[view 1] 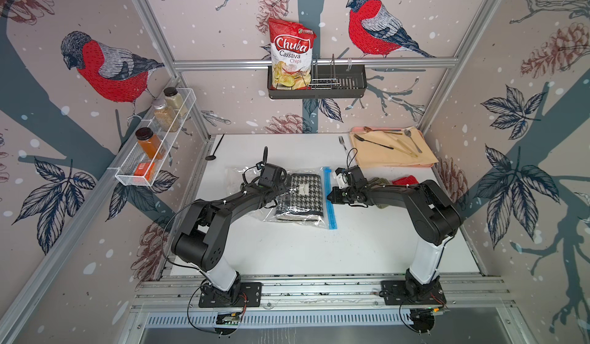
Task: Take the scarf out of the vacuum bag
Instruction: Adjust the vacuum bag at the center of the board.
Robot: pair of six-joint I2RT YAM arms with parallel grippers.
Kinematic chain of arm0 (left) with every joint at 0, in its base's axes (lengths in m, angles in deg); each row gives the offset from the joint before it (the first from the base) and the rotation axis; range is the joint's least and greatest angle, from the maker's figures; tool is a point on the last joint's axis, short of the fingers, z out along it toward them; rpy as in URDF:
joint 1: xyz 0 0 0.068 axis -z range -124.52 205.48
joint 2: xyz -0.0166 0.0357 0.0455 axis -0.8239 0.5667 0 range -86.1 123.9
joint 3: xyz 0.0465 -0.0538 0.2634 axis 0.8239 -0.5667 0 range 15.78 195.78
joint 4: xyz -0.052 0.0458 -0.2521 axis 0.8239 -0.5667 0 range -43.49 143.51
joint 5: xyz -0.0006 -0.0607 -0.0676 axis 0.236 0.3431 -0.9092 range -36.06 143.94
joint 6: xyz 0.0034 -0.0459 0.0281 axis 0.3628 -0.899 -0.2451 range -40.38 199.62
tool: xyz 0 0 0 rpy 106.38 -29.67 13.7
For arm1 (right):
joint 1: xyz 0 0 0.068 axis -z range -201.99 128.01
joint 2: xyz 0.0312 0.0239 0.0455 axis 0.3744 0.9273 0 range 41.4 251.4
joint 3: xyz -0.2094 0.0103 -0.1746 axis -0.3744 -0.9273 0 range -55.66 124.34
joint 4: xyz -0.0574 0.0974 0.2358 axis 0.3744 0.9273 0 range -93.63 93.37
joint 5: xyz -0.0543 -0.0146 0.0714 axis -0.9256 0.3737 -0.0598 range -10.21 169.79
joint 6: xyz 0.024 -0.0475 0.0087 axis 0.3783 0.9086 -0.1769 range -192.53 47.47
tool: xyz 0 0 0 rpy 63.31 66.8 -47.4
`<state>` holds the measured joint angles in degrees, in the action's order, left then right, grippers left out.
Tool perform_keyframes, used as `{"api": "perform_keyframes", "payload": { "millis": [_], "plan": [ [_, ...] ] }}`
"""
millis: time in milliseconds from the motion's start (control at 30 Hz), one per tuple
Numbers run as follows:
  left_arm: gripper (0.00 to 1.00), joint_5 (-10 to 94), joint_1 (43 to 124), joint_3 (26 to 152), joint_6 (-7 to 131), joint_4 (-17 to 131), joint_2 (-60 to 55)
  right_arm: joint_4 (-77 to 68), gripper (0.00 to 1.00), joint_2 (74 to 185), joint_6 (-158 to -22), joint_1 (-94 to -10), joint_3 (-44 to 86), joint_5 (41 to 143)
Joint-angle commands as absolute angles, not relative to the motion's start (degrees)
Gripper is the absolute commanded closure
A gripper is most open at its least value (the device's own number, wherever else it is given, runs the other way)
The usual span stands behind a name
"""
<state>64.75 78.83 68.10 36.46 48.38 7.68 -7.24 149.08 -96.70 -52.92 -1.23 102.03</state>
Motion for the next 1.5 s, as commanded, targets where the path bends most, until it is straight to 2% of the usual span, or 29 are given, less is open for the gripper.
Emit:
{"api": "perform_keyframes", "payload": {
  "millis": [0, 400, 567, 667, 800, 900, 1000, 1300, 1467],
  "plan": [
    [0.42, 65.6, 78.8, 69.9, 36.4, 46.4, 8.7, 2.0, 1.0, 150.1, -96.4, -53.2, -1.9, 99.2],
    [0.45, 65.4, 78.1, 69.4, 35.5, 43.7, 12.1, 1.6, 1.0, 150.6, -96.6, -53.1, -2.0, 99.1],
    [0.65, 64.4, 77.9, 69.3, 35.6, 43.7, 12.0, 1.4, 1.0, 151.0, -96.6, -53.1, -1.9, 99.2],
    [0.68, 63.3, 77.7, 68.8, 35.5, 44.1, 11.6, 1.4, 1.0, 151.1, -96.7, -53.0, -2.0, 99.2],
    [0.65, 61.0, 77.3, 67.2, 35.2, 45.1, 10.0, 1.4, 1.0, 151.0, -96.6, -52.8, -1.9, 99.2],
    [0.51, 59.1, 77.2, 66.5, 35.2, 45.2, 8.6, 1.2, 1.0, 151.1, -96.5, -52.7, -2.0, 99.3],
    [0.46, 58.0, 77.2, 66.1, 35.6, 44.4, 7.4, 1.3, 1.0, 151.2, -96.5, -52.6, -1.9, 99.3],
    [0.49, 55.5, 76.7, 66.1, 37.2, 42.1, 5.0, 1.4, 1.0, 151.3, -96.4, -52.6, -1.9, 99.2],
    [0.5, 58.1, 76.6, 67.2, 37.9, 39.4, 6.5, 1.3, 1.0, 151.6, -96.4, -52.5, -1.6, 99.3]
  ]
}}
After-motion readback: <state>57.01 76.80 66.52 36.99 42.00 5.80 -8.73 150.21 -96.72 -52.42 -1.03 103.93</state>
